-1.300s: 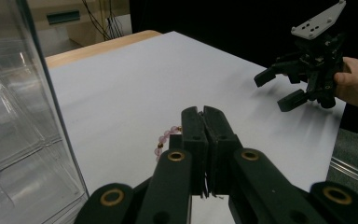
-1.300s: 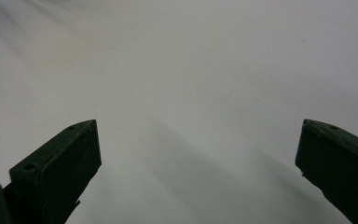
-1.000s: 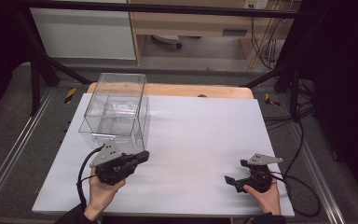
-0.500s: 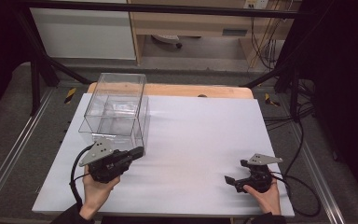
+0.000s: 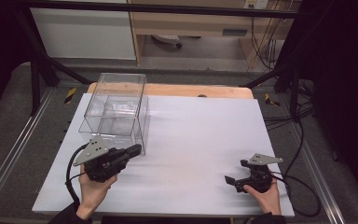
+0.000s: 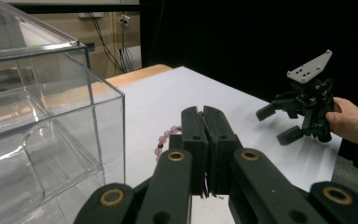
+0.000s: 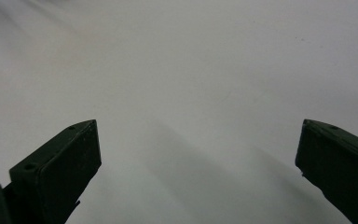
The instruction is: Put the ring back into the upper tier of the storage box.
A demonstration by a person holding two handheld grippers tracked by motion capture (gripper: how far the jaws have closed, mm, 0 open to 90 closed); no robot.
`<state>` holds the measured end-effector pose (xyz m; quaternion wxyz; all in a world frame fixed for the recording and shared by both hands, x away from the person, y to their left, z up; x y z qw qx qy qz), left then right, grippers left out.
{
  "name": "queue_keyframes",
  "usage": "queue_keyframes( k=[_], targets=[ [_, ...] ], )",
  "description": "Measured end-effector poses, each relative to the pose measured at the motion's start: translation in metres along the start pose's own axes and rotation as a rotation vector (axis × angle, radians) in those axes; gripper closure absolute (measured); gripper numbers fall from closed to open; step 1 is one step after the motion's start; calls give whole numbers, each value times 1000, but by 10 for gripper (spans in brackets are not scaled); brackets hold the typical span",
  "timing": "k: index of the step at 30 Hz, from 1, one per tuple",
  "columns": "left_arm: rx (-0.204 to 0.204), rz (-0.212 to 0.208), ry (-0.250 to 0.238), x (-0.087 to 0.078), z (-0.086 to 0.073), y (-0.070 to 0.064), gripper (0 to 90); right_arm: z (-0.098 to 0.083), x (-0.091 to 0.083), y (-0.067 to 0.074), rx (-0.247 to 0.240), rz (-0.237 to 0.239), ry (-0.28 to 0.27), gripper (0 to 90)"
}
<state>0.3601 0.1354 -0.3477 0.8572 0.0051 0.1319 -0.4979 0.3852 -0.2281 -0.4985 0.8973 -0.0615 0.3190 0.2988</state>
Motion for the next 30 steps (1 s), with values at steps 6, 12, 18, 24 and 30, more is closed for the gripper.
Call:
queue_keyframes(
  k=[6,12,18,24,30],
  targets=[
    [8,2,-1,-2,3,0,877,0,0,0,0,-3,2,5],
    [10,4,-18,-6,8,0,877,0,0,0,1,-2,1,5],
    [20,8,-35,-10,16,1,876,0,0,0,0,-2,0,5],
    [20,15,-48,-14,22,3,877,0,0,0,1,-1,3,5],
    [25,26,-64,-20,30,6,877,0,0,0,2,-2,1,5]
  ],
)
Point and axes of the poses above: each handheld gripper's, and its own axes: x roughly forward along the jaws, z roughly out of its top, y roughly to its left, the point moved 8 cm from there along x, roughly forward along the jaws, and after that the axes turned 8 degrees about -z, right-handed, at the moved point
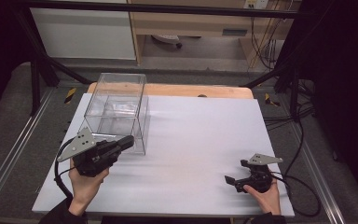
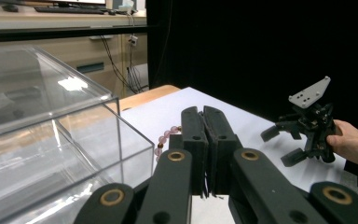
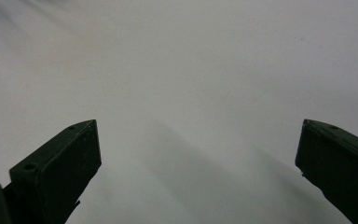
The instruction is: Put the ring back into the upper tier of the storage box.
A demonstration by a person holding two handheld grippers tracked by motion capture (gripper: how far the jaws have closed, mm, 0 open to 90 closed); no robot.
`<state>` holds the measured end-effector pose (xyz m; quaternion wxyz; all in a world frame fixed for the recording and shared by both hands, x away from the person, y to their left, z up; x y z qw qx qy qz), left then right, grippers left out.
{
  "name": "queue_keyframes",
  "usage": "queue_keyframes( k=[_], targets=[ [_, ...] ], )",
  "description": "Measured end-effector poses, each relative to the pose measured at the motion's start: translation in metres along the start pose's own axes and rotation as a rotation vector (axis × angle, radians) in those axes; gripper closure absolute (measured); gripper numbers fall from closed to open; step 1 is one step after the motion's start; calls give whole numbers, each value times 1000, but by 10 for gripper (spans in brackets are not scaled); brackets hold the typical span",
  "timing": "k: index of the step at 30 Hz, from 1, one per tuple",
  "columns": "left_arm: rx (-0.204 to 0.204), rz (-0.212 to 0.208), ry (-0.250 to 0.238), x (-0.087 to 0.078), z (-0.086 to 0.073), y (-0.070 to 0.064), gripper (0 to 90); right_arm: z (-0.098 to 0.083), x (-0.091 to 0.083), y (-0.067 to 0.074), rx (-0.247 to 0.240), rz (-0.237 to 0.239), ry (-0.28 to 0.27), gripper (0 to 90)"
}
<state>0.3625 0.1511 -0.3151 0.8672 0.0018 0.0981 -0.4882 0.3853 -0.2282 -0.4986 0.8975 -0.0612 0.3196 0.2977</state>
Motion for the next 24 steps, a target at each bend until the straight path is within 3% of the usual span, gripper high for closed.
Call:
queue_keyframes(
  k=[11,24],
  targets=[
    [7,24,-11,-8,12,8,877,0,0,0,0,1,2,5],
    [-6,68,-1,-11,17,27,877,0,0,0,1,2,2,5]
  ],
)
Point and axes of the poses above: each handheld gripper's, and its own axes: x roughly forward along the jaws, z roughly out of its top, y roughly to its left, the point moved 8 cm from there along x, roughly forward along the jaws, and after that the axes turned 8 degrees about -z, right-handed, at the moved point
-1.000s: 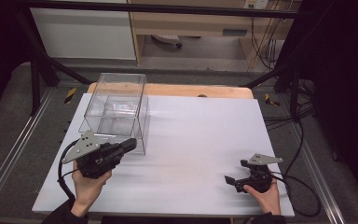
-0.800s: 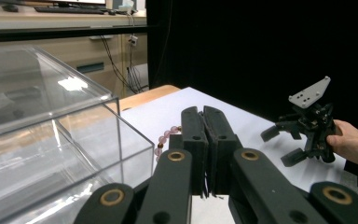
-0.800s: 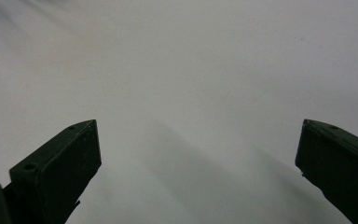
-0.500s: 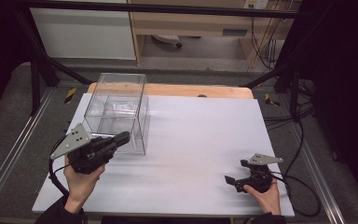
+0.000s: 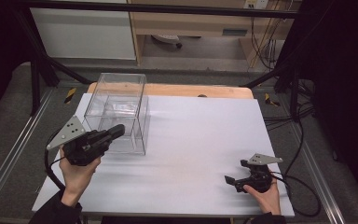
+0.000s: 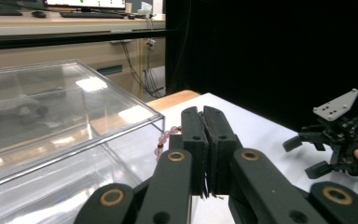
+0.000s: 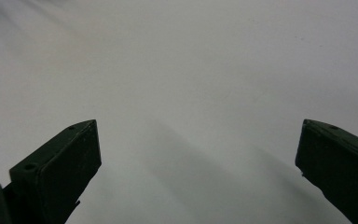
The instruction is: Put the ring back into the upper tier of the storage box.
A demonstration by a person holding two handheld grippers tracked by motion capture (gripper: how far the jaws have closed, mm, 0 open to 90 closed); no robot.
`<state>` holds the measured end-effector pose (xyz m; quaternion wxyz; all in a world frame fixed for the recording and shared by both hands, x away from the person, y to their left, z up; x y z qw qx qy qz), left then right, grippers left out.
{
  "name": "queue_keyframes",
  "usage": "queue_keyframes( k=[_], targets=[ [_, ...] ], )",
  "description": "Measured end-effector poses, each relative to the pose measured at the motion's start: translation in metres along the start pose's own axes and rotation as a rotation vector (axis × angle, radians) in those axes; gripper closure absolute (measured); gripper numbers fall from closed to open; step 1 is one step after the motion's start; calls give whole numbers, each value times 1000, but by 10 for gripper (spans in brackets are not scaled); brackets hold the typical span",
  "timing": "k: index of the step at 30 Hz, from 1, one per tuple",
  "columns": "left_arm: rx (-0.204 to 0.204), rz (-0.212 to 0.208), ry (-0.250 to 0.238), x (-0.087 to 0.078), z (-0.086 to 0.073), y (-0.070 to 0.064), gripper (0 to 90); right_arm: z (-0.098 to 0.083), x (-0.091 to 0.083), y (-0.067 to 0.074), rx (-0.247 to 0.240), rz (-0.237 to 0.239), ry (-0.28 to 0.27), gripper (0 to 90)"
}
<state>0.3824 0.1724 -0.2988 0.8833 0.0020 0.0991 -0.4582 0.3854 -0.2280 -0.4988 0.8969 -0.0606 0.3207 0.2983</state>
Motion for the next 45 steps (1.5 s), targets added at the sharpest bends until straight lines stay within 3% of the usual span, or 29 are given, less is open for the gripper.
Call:
queue_keyframes(
  k=[17,34,40,45],
  targets=[
    [-28,47,49,1,-7,22,877,0,0,0,0,1,2,5],
    [-51,67,121,3,-19,28,869,0,0,0,-1,-1,1,5],
    [-52,67,118,0,-18,28,863,0,0,0,2,0,0,5],
    [-49,66,108,-5,-13,28,804,0,0,0,-2,-1,0,5]
  ],
)
Point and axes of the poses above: each handheld gripper's, and its own axes: x roughly forward along the jaws, z roughly out of its top, y roughly to its left, the point moved 8 cm from there along x, roughly forward along the jaws, and after that the axes turned 8 degrees about -z, right-handed, at the moved point
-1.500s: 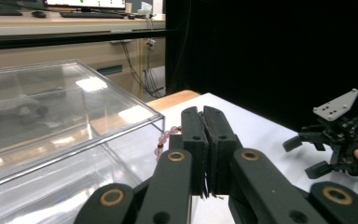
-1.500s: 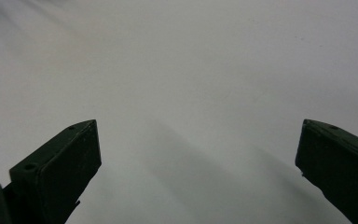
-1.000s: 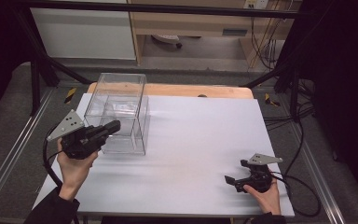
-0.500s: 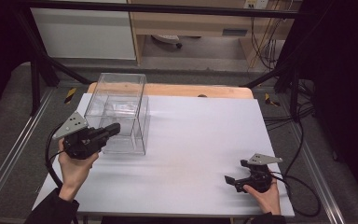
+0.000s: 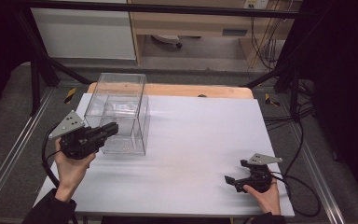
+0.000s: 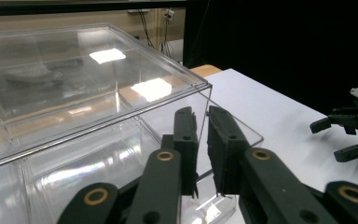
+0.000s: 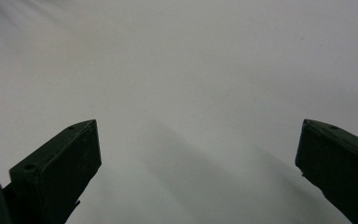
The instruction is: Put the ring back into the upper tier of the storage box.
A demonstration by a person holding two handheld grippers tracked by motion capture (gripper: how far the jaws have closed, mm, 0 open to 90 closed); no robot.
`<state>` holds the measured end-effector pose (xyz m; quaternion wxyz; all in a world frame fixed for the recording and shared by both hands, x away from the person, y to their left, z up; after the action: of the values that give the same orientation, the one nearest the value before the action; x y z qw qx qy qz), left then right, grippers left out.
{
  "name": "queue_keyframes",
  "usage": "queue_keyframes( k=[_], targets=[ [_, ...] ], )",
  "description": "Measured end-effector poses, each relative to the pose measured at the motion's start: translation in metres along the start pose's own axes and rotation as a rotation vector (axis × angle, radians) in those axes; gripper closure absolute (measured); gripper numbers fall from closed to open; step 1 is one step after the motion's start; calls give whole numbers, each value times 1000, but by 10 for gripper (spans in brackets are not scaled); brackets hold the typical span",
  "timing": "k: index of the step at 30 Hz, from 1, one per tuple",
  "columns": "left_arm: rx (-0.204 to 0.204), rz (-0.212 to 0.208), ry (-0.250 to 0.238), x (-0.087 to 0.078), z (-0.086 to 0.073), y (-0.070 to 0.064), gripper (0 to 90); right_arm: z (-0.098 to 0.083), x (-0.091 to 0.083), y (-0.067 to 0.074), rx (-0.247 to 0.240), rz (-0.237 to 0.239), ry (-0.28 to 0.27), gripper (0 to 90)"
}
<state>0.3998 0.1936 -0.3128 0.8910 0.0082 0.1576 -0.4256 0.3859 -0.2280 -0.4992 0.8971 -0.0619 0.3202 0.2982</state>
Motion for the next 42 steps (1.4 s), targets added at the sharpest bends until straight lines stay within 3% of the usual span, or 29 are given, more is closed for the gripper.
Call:
queue_keyframes(
  k=[9,19,29,42],
  targets=[
    [11,-12,-7,-17,4,-3,662,0,-1,0,-1,0,2,5],
    [44,26,27,-36,1,0,369,0,-1,0,1,1,2,5],
    [66,57,53,-51,-9,5,245,0,-1,0,7,-1,2,5],
    [26,103,105,-61,-35,19,67,0,0,0,7,-4,4,5]
  ],
)
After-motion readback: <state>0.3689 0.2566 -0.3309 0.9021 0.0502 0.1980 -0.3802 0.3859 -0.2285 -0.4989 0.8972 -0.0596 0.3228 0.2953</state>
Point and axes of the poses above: each handheld gripper's, and its own axes: x roughly forward along the jaws, z roughly out of its top, y roughly to its left, the point moved 8 cm from there along x, roughly forward along the jaws, and after that the axes turned 8 degrees about -z, right-handed, at the moved point
